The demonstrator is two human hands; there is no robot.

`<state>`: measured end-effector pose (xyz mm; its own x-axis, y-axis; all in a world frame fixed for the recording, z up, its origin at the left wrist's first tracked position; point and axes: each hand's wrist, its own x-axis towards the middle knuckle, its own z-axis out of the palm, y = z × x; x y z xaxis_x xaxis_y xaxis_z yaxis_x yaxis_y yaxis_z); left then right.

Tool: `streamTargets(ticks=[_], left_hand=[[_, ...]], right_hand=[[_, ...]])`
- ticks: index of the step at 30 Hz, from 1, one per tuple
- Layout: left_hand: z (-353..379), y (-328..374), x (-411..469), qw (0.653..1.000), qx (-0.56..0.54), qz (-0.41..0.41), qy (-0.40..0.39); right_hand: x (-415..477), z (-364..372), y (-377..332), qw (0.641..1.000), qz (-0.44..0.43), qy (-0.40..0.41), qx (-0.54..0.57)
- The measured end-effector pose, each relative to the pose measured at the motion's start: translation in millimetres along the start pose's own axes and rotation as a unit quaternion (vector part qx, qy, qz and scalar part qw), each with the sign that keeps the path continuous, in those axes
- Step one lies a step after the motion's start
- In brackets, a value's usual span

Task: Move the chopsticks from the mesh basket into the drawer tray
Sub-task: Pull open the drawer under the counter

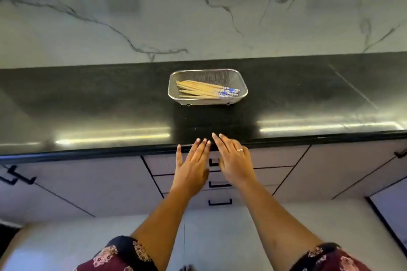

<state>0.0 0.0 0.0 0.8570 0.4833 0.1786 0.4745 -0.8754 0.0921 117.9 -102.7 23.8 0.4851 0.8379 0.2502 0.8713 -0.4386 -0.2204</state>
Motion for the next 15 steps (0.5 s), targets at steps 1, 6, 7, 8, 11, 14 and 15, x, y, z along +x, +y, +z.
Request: streamTargets(ticks=[1, 6, 7, 8, 11, 14, 15], left_hand=[[6, 2, -7, 0.999, 0.028, 0.002, -0.029], [40, 13, -10, 0.986, 0.092, 0.021, -0.138], [44, 17, -5, 0.985, 0.088, 0.017, -0.146], [48, 23, 1, 0.985, 0.081, 0.007, -0.154], [65, 36, 18, 0.982, 0.047, -0.019, -0.183], [80, 46, 33, 0.971, 0.036, -0.034, -0.233], [86, 47, 37, 0.965, 0.033, -0.041, -0.256]], right_hand=[[-8, 5, 4, 0.999, 0.01, -0.042, 0.003], [-33, 39, 33, 0.989, 0.04, -0.141, -0.003], [-32, 41, 38, 0.987, 0.045, -0.153, 0.001], [-31, 44, 44, 0.985, 0.051, -0.166, 0.009], [-24, 56, 62, 0.972, 0.07, -0.225, 0.015], [-10, 69, 78, 0.947, 0.092, -0.309, 0.003], [-5, 74, 82, 0.935, 0.098, -0.34, -0.001]])
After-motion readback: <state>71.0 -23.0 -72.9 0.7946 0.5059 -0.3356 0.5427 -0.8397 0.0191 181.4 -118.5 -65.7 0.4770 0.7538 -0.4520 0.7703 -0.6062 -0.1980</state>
